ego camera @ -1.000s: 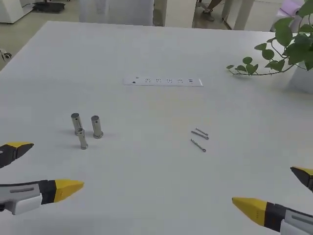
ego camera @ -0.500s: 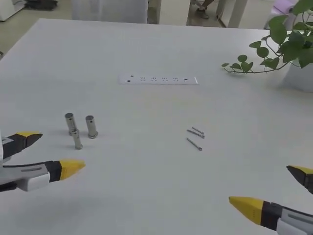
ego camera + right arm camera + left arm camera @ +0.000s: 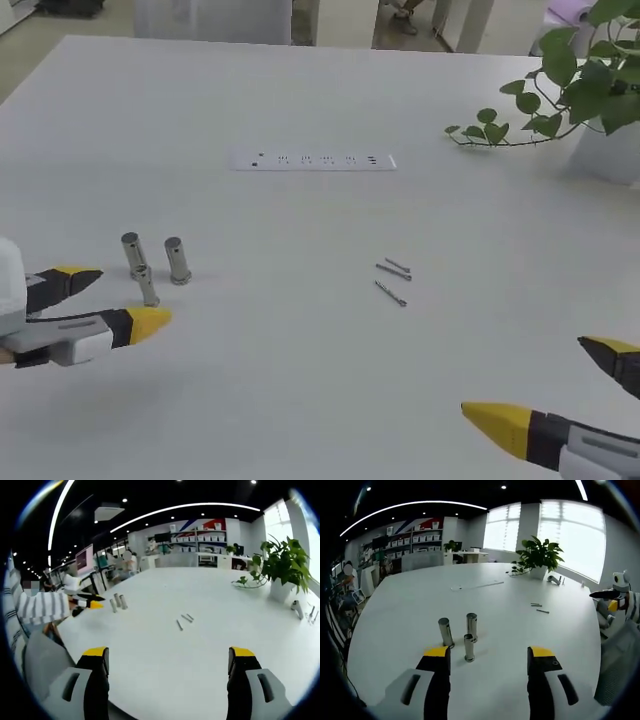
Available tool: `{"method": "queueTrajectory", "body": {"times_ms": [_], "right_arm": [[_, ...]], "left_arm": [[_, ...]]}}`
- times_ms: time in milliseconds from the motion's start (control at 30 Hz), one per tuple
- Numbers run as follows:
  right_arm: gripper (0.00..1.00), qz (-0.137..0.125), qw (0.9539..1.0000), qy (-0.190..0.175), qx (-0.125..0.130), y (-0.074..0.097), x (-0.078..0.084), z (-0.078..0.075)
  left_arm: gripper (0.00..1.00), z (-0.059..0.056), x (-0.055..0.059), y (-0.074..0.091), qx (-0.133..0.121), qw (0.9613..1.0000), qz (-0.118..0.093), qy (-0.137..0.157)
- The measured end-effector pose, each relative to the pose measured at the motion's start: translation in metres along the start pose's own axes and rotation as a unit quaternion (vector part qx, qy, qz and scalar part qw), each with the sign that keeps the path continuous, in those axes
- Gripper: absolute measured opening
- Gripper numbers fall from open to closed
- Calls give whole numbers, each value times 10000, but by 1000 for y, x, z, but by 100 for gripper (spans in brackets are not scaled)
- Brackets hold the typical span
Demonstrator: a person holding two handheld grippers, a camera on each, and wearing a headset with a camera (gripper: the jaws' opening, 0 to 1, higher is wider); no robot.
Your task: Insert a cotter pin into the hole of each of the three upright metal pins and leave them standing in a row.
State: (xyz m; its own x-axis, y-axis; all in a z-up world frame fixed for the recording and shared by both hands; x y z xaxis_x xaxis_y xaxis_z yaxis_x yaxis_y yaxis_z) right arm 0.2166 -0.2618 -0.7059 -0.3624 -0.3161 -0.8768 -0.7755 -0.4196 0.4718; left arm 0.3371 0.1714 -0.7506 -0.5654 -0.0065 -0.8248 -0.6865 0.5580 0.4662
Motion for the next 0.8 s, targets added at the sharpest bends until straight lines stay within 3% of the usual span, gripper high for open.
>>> {"method": "queueTrajectory", "body": {"times_ms": [267, 533, 800], "right_arm": [[100, 63, 10000, -3, 11, 1, 1, -1], [100, 72, 10000, -10, 48, 1, -1, -3], [100, 99, 9999, -16, 44, 0, -1, 0]], "left_arm": [[52, 6, -2, -13, -23, 10000, 66, -32], [43, 12, 4, -28, -53, 9997, 241, 41], [35, 16, 4, -35, -155, 9995, 252, 76]]}}
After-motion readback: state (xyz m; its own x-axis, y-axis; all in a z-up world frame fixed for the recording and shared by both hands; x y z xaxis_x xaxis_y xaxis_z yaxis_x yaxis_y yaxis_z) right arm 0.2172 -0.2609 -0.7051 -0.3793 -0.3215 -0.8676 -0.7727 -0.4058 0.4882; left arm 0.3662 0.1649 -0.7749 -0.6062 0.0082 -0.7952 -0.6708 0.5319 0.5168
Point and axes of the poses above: the centre of the closed fingertips' face, and the gripper's own axes: y roughly backward along the fingers, z roughly to its left, x roughly out of its underside, the point moved 9 cm from there along y, roughly backward along the fingers, and after that the axes turned 13 degrees about y, right-handed, at the moved point
